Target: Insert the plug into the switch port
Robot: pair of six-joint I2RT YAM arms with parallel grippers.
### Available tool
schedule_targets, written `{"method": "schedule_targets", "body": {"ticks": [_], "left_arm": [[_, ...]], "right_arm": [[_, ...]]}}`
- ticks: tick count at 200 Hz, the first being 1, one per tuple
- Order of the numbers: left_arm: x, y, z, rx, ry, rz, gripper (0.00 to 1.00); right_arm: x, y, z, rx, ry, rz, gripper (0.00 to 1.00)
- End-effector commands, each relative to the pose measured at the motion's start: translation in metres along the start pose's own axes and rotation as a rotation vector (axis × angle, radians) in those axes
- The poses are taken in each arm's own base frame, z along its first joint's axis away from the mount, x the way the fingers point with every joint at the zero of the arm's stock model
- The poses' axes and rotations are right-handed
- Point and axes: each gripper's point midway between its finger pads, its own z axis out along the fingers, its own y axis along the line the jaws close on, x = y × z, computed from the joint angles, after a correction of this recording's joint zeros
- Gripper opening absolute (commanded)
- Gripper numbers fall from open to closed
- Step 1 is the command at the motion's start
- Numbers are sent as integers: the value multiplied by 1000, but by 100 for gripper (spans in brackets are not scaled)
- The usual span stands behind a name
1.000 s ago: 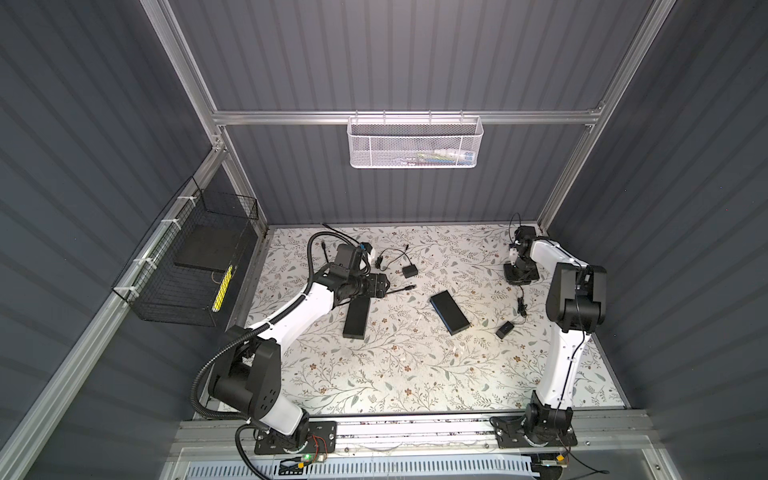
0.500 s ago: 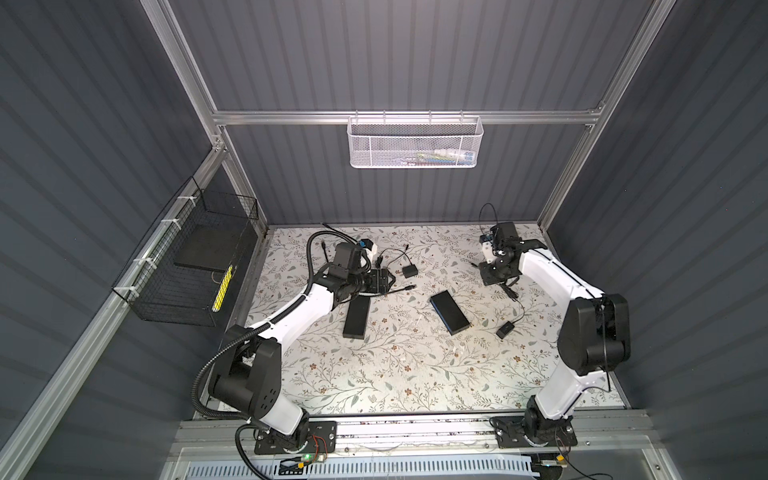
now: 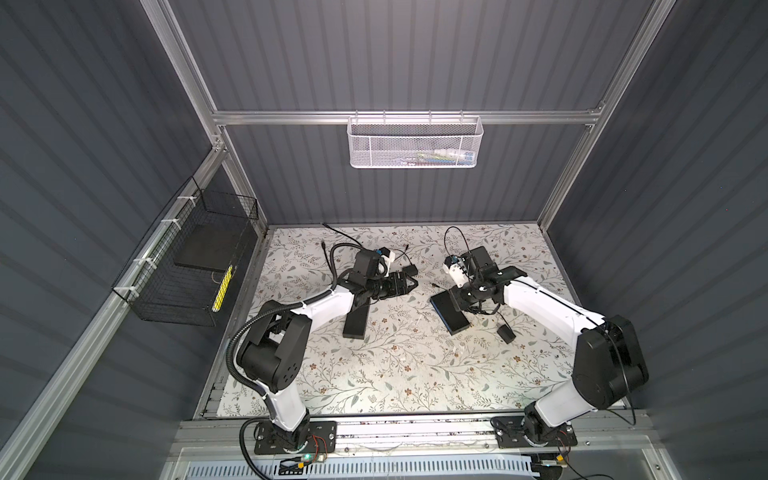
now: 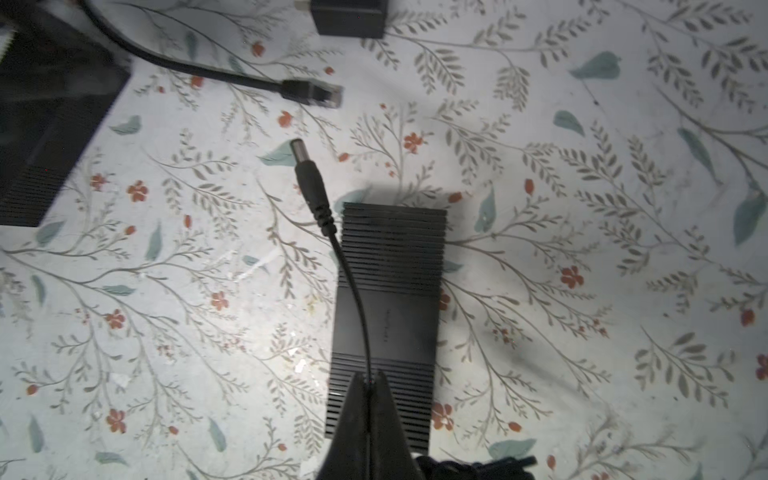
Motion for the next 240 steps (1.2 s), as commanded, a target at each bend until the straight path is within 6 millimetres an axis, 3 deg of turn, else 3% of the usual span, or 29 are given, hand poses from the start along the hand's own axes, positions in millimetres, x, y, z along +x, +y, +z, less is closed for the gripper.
{"method": "schedule_targets", "body": {"ticks": [1,29,79,151,202,240], "left_arm": [[-15,-32,0,133,-28,-18,72],[-15,-41,5,177,-8,-21,67],[-7,-44,1,202,7,-33,60],[1,-42,2,213,39,-39,47],[-2,-42,1,213,30,-28,29],[-5,-39,0,196,16,-26,31]], "right_arm": [[-11,22,-5,-71,-53,-8,0],[-18,39,-8,-97,-72,-40,0],[-32,51,-14,-119,-116,-65,0],[-38,50,-8,-99,-129,-70,0],[-34,46,-4,-79,-111,-70,0],[-31,45,-4,-71,-109,-75,0]]}}
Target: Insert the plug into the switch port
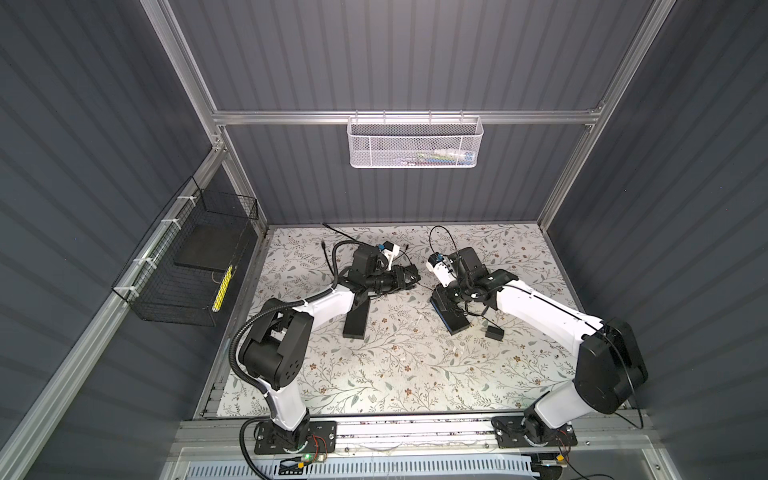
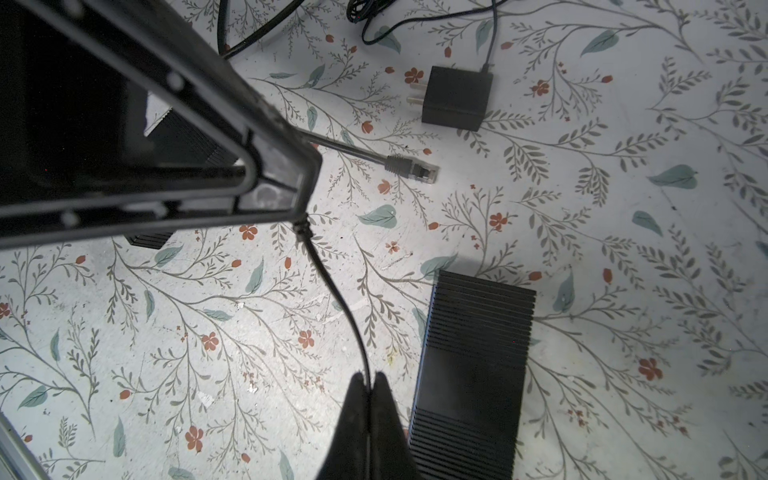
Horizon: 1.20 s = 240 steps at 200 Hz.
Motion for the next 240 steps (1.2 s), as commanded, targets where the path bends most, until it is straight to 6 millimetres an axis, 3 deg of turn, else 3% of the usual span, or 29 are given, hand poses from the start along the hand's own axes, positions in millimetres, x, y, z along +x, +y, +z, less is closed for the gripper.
{"method": "schedule_targets", "body": {"ticks": [1,37,110,176,240], "left_arm": [[1,1,1,-2,-2,20,31],[-7,5,-5,-21,-26,33,36],[-12,8,-7,-11,-35,26,18],[-12,15,-2,-4,-34,8,21],[-15,17,-5,-9,-45,6,9]], "right_arm": [[-5,0,-2,11,-13,-7,0],[-2,1,-3,12,-12,-9,0],[-7,6,-1,4,-16,-21,0],[-7,10,-1,1,-18,-38,1],[-7,9,1,6,-13,-42,1]]}}
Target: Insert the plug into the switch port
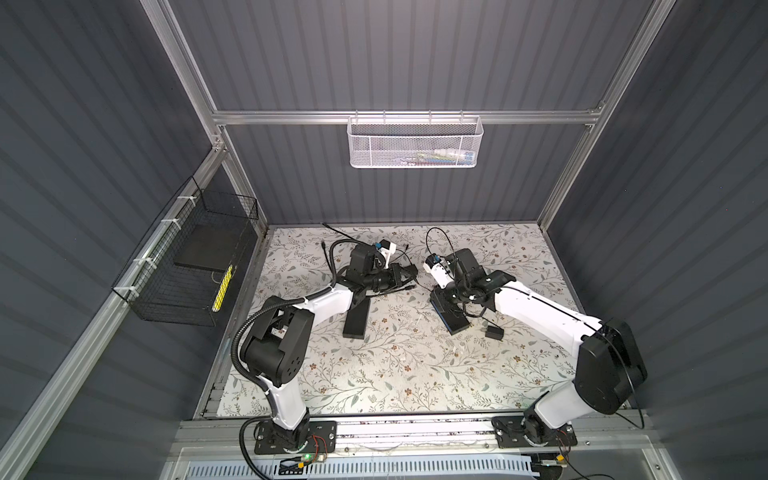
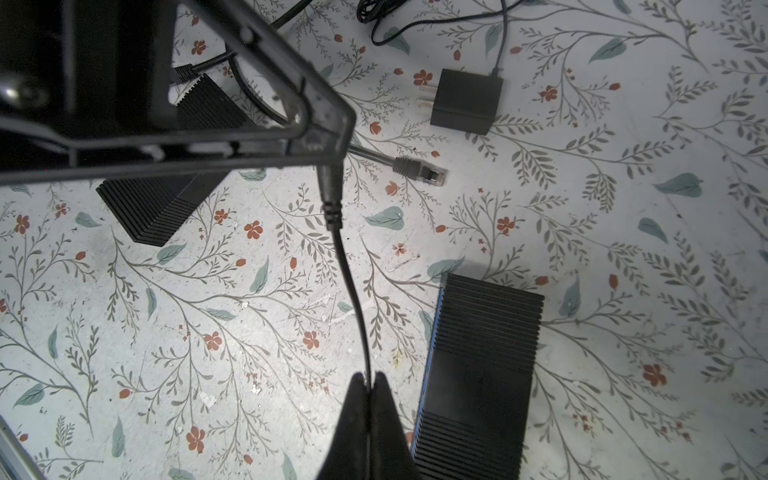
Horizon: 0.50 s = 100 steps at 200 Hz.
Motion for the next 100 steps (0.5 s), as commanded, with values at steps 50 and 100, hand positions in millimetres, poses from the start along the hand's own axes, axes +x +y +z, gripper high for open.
{"method": "schedule_targets", "body": {"ticks": [50,100], "left_arm": [[-3,2,-3,11,-9,2,2],[5,1,-3,53,2,-33,0]], "right_arm": [[-5,-5,3,42,-8,-17,35],[-43,9,-2,-35,-151,-22,37]]}}
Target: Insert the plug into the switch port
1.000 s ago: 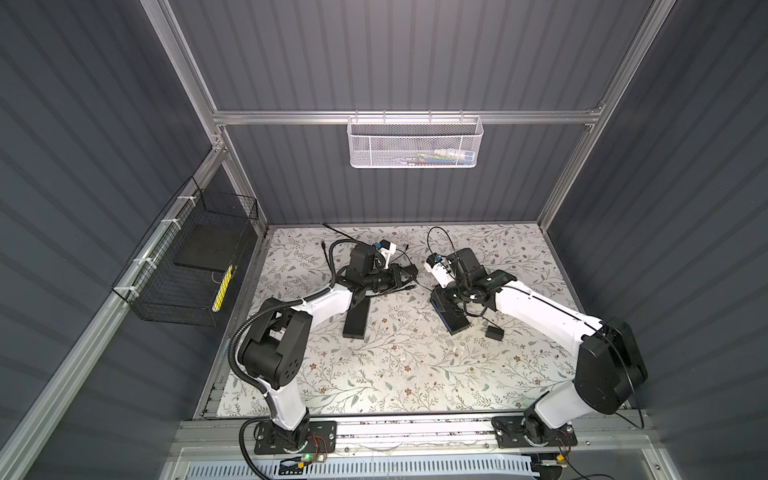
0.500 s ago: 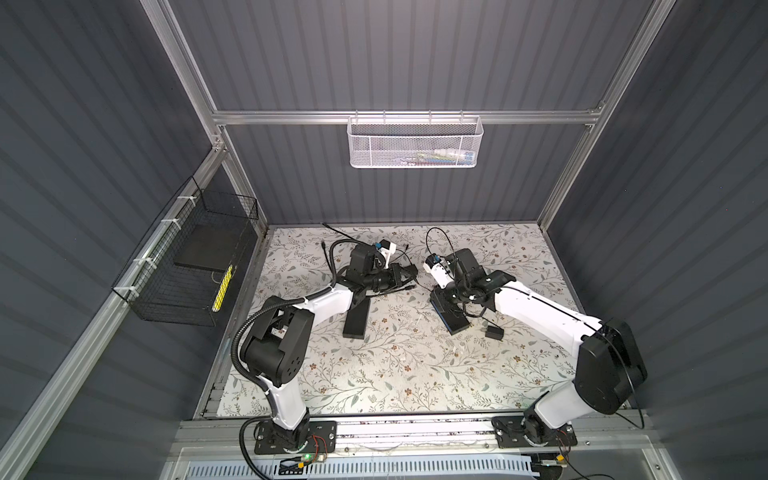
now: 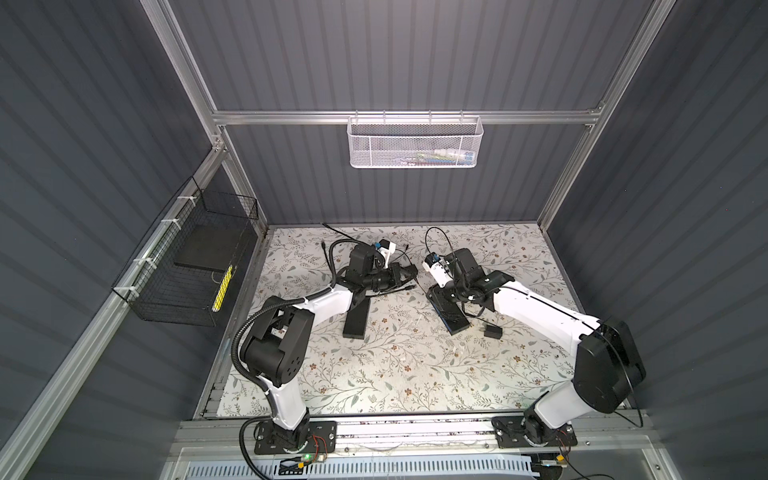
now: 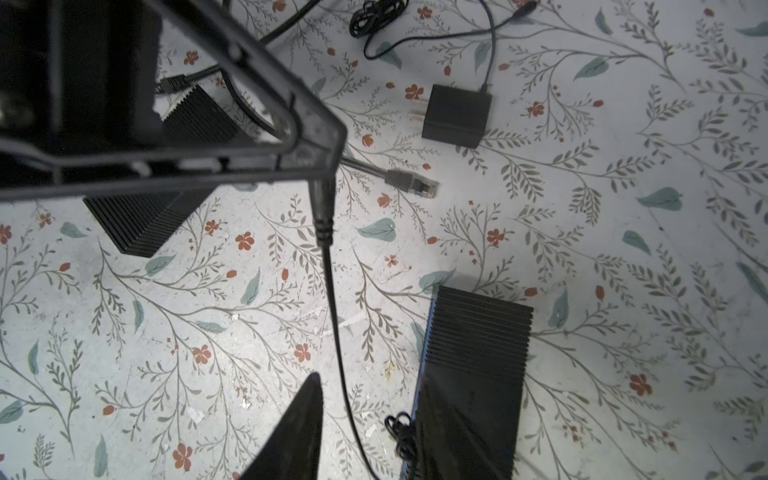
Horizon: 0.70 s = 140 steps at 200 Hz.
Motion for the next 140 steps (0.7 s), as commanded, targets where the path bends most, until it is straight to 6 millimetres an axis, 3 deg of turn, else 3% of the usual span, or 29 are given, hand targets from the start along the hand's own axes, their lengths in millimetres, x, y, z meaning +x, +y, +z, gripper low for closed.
{"method": "schedule_targets", "body": {"ticks": [1,48,91,140], "left_arm": [[5,1,-2,31,8,-25,0],[10,-5,-10,27,19,-19,0],[10,-6,-10,25,24,-16,0],[14,-2,-9,20,36,-24,0]], "right_arm": [[-33,9,-2,-44,-111,-9,36],[-42,17,17,-107,-105,-4,29],[-37,22,27,-136,-80,2,32],[-41,21,24,-129,-100,5,28]]}}
